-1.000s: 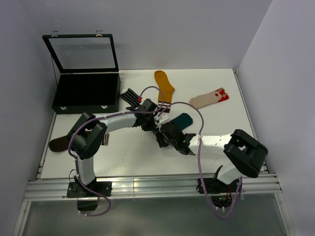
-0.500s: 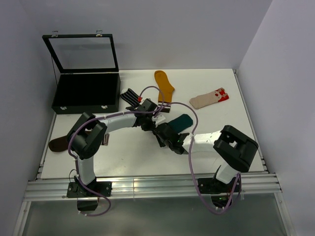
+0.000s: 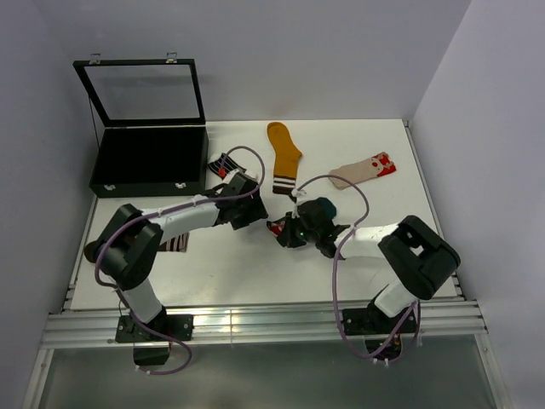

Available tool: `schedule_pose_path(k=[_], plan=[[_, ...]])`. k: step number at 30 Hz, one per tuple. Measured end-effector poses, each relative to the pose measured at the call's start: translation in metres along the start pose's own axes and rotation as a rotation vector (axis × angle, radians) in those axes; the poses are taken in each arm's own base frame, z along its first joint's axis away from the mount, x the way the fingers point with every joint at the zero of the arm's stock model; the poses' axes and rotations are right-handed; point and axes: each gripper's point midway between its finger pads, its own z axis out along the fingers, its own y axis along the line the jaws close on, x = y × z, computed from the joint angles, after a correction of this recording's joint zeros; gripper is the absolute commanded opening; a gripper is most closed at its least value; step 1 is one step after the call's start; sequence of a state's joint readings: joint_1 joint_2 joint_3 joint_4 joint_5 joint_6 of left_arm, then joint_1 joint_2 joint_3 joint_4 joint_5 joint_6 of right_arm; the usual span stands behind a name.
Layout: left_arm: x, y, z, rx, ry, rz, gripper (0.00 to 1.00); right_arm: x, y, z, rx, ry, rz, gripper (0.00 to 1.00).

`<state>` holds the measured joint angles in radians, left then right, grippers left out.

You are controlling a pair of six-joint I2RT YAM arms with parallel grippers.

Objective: Roll the socks
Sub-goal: Roll the sock at the center of the board.

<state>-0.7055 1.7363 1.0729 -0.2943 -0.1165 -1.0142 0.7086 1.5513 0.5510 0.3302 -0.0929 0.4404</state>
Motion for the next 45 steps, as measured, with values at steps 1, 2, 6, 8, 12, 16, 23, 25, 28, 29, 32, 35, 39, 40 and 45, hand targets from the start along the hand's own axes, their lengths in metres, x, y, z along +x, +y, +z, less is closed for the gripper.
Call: schedule_pose_path(k=[1,2,6,8,12,16,23,25,28,29,32,35,39,40,45], plan=[[-0.002,-0.001,-0.003,0.011,-0.01,-0.009,0.7,0.0,-0.001,-0.001,-0.028,0.007,0.033,0.0],[-0.004,-0.003,-0.006,0.026,-0.02,-0.021,0.71,0.0,-0.002,-0.002,-0.056,0.014,0.067,0.0],[-0.007,-0.012,-0.013,0.088,-0.04,-0.051,0.72,0.0,-0.006,-0.001,-0.189,0.036,0.211,0.0],[-0.005,-0.013,-0.013,0.104,-0.036,-0.06,0.72,0.0,-0.008,-0.002,-0.251,0.042,0.274,0.0],[0.0,-0.015,-0.012,0.126,-0.021,-0.065,0.73,0.003,-0.013,-0.006,-0.344,0.053,0.393,0.0],[0.004,-0.024,-0.011,0.159,-0.013,-0.056,0.72,0.006,-0.017,-0.012,-0.394,0.067,0.475,0.01],[0.026,-0.026,0.008,0.15,0.045,-0.031,0.66,0.007,-0.021,-0.014,-0.423,0.082,0.555,0.04],[0.031,-0.024,0.013,0.142,0.06,-0.028,0.64,0.008,-0.023,-0.015,-0.43,0.087,0.579,0.05],[0.034,-0.027,0.016,0.147,0.071,-0.029,0.63,0.008,-0.024,-0.016,-0.43,0.089,0.595,0.06],[0.034,-0.03,0.016,0.151,0.073,-0.03,0.6,0.008,-0.024,-0.016,-0.43,0.09,0.597,0.06],[0.035,-0.032,0.019,0.151,0.077,-0.03,0.55,0.008,-0.024,-0.016,-0.43,0.09,0.599,0.07],[0.036,-0.034,0.024,0.151,0.084,-0.029,0.43,0.008,-0.024,-0.016,-0.43,0.091,0.599,0.08],[0.038,-0.04,0.03,0.156,0.095,-0.024,0.32,0.008,-0.024,-0.016,-0.428,0.092,0.601,0.08],[0.039,-0.042,0.031,0.158,0.096,-0.021,0.31,0.008,-0.024,-0.016,-0.428,0.092,0.601,0.09],[0.04,-0.049,0.032,0.156,0.103,-0.001,0.23,0.008,-0.024,-0.016,-0.42,0.095,0.603,0.15]])
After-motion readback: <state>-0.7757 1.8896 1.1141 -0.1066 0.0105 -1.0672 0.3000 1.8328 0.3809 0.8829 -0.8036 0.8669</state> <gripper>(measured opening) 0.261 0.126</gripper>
